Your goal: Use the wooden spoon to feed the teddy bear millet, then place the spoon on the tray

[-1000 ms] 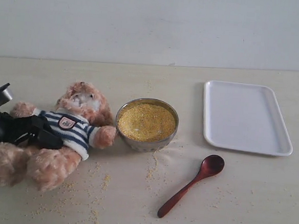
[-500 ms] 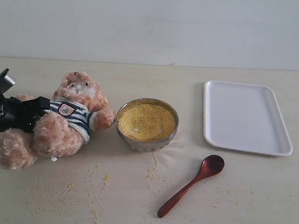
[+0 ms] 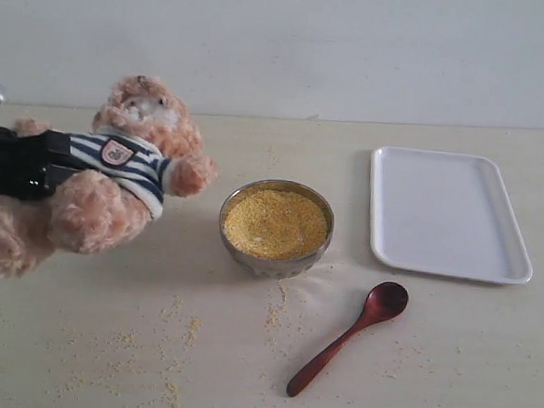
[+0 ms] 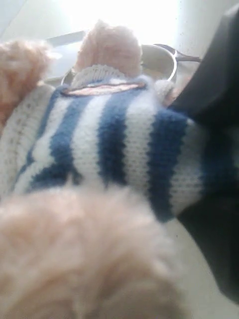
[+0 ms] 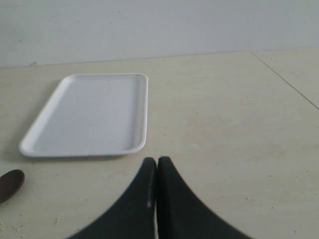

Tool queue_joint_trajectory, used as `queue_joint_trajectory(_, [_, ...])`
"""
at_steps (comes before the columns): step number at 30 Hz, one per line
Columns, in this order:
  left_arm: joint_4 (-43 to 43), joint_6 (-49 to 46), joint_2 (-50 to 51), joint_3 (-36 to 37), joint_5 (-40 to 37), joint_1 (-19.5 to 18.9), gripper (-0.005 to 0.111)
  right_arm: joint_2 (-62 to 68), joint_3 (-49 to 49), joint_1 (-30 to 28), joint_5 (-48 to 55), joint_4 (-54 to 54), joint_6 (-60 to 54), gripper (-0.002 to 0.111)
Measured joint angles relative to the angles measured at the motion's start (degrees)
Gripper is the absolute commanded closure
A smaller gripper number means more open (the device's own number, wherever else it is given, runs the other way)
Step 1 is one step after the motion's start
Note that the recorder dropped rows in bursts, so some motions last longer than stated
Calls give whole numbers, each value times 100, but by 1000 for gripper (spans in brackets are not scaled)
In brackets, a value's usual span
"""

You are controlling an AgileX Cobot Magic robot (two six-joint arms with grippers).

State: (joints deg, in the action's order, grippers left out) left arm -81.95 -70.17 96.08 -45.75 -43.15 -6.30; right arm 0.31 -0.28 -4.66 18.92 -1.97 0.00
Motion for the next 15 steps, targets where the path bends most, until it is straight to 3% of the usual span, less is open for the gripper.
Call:
queue_joint_trajectory(7, [1601, 1113, -1361, 329, 467, -198, 102, 0, 0, 0, 0, 0, 0, 108])
queue_joint_trajectory(15, [1253, 1263, -2930, 1740, 420, -301, 102, 0, 0, 0, 0, 0, 0, 108])
